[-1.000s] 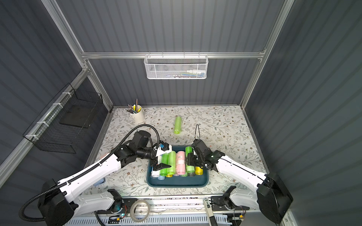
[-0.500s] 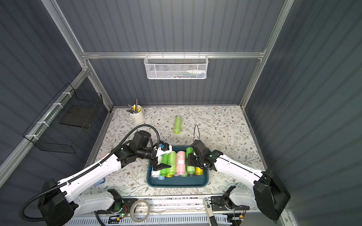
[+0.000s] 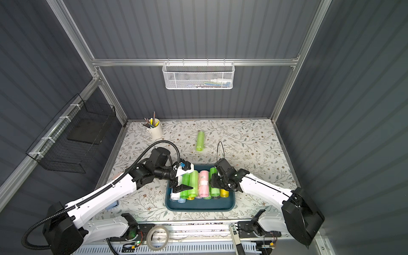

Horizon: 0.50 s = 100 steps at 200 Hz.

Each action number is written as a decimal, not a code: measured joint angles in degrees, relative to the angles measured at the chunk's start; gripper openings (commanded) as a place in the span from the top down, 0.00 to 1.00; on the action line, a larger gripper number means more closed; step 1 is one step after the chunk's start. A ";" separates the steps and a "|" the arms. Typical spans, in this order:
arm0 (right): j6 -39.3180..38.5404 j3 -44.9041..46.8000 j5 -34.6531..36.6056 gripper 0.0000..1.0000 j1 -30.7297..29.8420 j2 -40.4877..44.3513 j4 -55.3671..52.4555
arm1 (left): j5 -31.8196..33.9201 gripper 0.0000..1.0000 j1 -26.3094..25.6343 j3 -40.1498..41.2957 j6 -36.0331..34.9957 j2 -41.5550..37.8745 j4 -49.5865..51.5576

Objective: Put the roll of trash bags into the storage box
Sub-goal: Place the roll of trash bags in the storage box.

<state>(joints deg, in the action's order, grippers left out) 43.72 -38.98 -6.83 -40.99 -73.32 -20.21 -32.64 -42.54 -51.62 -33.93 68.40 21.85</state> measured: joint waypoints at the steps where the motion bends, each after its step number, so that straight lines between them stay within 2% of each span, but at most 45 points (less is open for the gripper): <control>1: 0.00 -0.02 0.00 0.53 0.00 -0.09 0.02 | 0.00 0.00 0.00 0.00 0.00 0.00 0.00; 100: -0.07 -0.46 0.20 0.50 0.02 -1.16 1.51 | 0.00 0.00 -0.55 0.00 0.00 0.02 0.02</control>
<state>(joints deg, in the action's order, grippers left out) 43.66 -39.44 -6.63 -40.97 -74.48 -18.70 -32.64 -43.09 -51.62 -33.93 68.42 21.87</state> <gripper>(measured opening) 0.496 0.996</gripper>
